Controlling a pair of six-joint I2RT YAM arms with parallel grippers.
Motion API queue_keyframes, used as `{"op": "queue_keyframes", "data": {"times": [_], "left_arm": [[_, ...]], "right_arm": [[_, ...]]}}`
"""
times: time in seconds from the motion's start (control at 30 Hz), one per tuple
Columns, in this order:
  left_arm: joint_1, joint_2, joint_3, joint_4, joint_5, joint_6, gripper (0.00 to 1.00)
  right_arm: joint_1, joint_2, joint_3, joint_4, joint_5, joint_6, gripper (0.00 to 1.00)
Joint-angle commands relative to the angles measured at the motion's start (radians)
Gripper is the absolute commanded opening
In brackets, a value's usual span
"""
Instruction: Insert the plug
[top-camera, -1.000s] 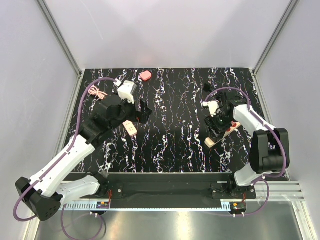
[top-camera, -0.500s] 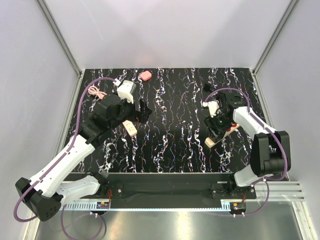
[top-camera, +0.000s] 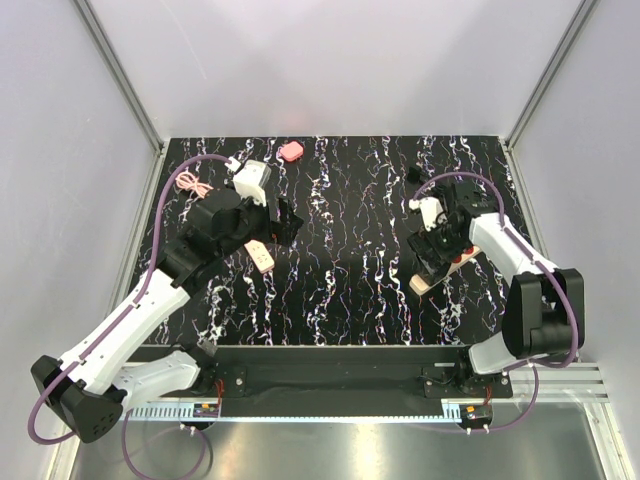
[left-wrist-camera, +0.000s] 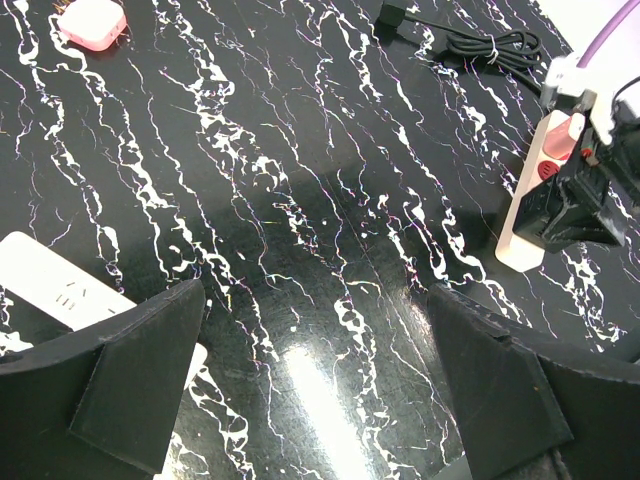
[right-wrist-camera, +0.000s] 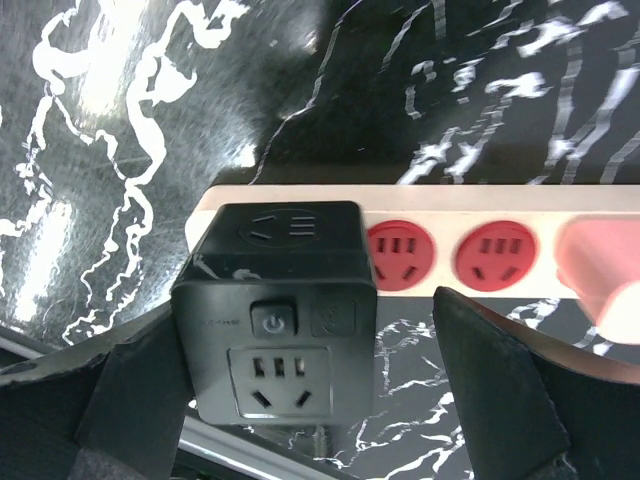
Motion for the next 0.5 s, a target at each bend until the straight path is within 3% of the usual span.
{"op": "queue_keyframes", "data": {"times": [0.0, 0.27, 0.33, 0.4, 0.43, 0.47], "left_arm": [[0.005, 0.001, 0.000, 0.052, 0.014, 0.002, 0.99], [0.008, 0.004, 0.002, 0.052, 0.017, 0.002, 0.99], [0.010, 0.005, 0.002, 0.052, 0.022, 0.001, 0.99], [0.011, 0.007, 0.003, 0.052, 0.025, -0.001, 0.99], [0.011, 0.007, 0.002, 0.052, 0.025, -0.002, 0.99], [0.011, 0.007, 0.002, 0.052, 0.025, -0.002, 0.99]], "right_arm": [[-0.002, -0.074, 0.093, -0.010, 0.040, 0.040, 1.00], [-0.002, -0.140, 0.240, -0.110, 0.106, 0.141, 0.99], [0.000, -0.148, 0.259, -0.116, 0.110, 0.224, 0.89], [0.000, -0.149, 0.271, -0.115, 0.127, 0.367, 0.57], [-0.002, -0.146, 0.271, -0.113, 0.156, 0.452, 0.32], [0.000, -0.138, 0.279, -0.118, 0.216, 0.524, 0.21]]}}
